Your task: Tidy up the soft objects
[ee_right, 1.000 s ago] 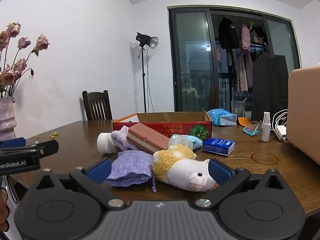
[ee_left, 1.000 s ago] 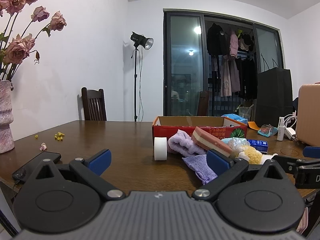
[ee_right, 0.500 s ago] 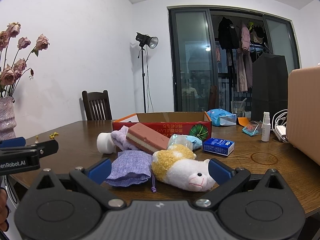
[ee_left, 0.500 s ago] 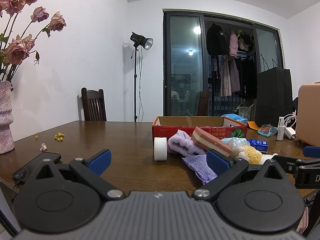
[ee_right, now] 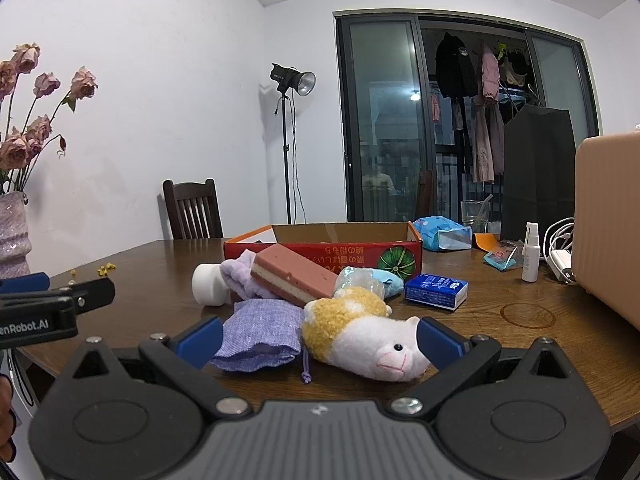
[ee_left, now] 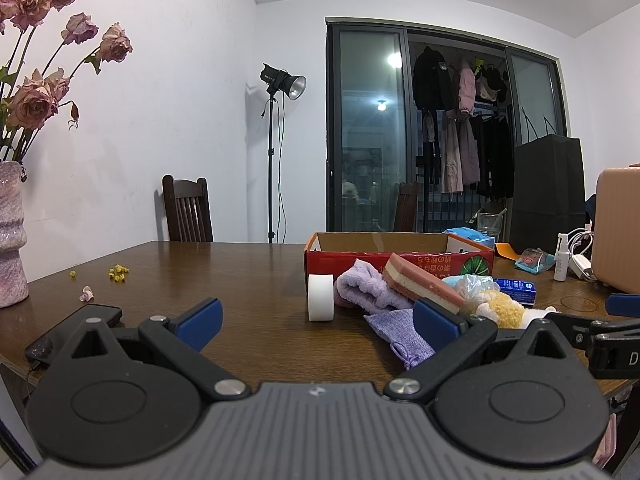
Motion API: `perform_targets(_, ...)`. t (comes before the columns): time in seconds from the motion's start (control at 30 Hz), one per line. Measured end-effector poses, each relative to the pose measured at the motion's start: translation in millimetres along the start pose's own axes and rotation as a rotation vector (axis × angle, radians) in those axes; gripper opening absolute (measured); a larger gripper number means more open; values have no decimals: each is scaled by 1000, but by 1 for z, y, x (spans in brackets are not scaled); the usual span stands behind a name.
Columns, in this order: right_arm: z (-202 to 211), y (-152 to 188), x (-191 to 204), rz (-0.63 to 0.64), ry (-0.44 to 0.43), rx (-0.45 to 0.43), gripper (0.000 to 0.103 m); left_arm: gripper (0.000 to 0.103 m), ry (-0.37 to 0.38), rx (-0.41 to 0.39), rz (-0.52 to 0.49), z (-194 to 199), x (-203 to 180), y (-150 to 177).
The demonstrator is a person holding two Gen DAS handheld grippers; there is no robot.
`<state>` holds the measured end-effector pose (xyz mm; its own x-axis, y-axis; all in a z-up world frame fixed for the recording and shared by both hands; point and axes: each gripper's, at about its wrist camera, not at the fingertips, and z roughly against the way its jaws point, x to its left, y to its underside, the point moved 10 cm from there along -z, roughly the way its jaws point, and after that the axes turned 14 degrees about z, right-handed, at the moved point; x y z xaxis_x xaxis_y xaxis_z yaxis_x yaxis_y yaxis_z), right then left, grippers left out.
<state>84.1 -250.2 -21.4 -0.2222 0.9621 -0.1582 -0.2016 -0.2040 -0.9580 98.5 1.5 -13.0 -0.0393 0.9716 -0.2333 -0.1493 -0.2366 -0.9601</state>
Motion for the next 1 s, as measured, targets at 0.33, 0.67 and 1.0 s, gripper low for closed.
perform_targets(0.33,0,2,-1,-1,2,2,103,103,-1,-1,-1,0,0,-1)
perform_targets(0.67,0,2,-1,0,2,3,103,103,-2,0,-2,-1,1,1)
perform_targets(1.0,-1,4,-1,4,6,7,103,103,-5,3,-1,-1,2,2)
